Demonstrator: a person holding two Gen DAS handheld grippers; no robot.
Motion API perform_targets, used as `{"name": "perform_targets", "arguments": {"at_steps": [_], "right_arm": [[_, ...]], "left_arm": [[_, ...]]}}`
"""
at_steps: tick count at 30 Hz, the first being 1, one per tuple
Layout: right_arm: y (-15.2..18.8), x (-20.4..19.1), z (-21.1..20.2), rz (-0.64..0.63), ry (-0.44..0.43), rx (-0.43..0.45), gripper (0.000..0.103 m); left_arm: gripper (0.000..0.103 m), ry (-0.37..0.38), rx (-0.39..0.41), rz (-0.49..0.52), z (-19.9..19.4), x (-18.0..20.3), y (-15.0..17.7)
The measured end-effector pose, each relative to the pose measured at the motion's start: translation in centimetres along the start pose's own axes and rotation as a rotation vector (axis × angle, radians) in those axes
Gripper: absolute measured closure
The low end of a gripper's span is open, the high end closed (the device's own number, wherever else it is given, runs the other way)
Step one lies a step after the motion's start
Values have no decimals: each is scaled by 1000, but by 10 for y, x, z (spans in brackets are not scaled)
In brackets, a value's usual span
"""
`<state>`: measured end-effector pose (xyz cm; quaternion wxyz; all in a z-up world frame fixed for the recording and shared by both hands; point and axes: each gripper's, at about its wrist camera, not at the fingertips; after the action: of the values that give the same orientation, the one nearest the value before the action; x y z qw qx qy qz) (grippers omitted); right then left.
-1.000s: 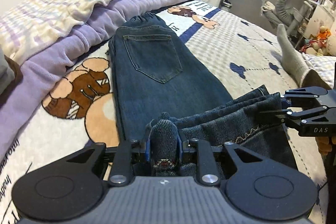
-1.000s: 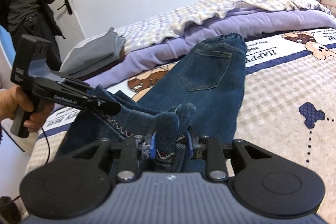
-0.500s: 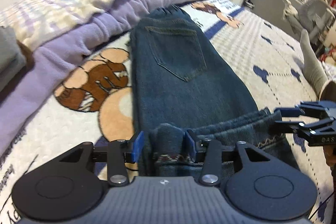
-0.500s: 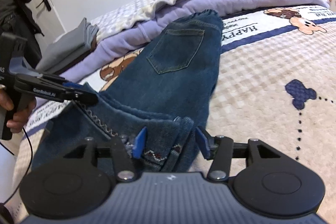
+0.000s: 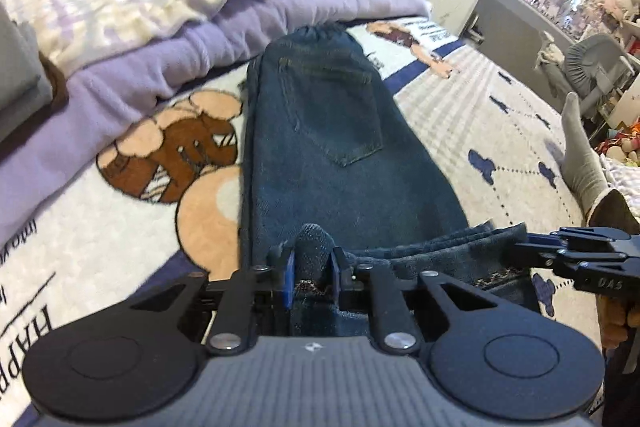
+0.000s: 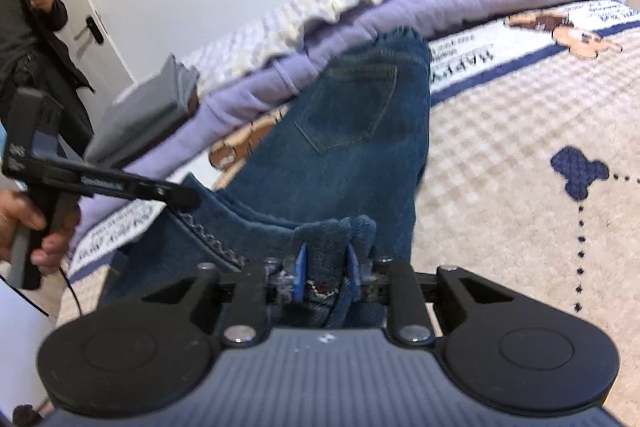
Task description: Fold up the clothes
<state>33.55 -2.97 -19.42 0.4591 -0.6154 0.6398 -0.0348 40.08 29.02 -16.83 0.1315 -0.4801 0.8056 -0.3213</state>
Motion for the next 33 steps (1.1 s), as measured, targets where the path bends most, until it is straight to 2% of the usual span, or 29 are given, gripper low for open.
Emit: {"name": "perform_targets", "arguments": {"at_steps": [5,7,10,12,13,14,16,17,19,21,25,31,33], "right_arm": [[2,7,1,1,47,11,84],[5,11,9,13,58,-5,84],[11,12,19,-2,80,-20,83],[14,12,23,-16,93,-26,81],[15,12,25,-21,99,-28,81],[16,12,25,-22,101,-31,79],[16,13,27,-23,106,-41,74],[15,14,26,-16,106,-41,73],[11,16,22,22,94,-42,61],[8,21,17,74,80,-45,57],[8,28,7,150,57,-56,56],[24,25,-11,177,12,-108,54],[33,21,-16,189,-9,-132,54]], "left_arm": [[85,-22,-11,6,14,1,-3],[84,-56,-50,39,27,3,1],[81,-79,-50,73,36,8,9],[69,-110,-59,98,39,10,11],[54,-125,-63,110,41,11,11],[49,-144,-68,114,41,11,12],[44,-153,-71,87,39,8,10],[44,-150,-74,73,37,6,9],[44,-140,-71,50,31,3,8],[43,-124,-84,43,21,1,9],[42,-90,-125,54,6,3,17],[41,-59,-181,58,-20,7,42],[41,-27,-203,47,-27,10,53]]}}
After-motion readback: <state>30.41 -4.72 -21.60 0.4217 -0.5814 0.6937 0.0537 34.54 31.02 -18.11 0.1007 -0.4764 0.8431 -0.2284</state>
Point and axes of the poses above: each gripper's, at about its wrist camera, not at the fingertips, and z roughly the way its jaws point, x to its right, y to its underside, and after that the axes turned 11 degrees about z, right-handed
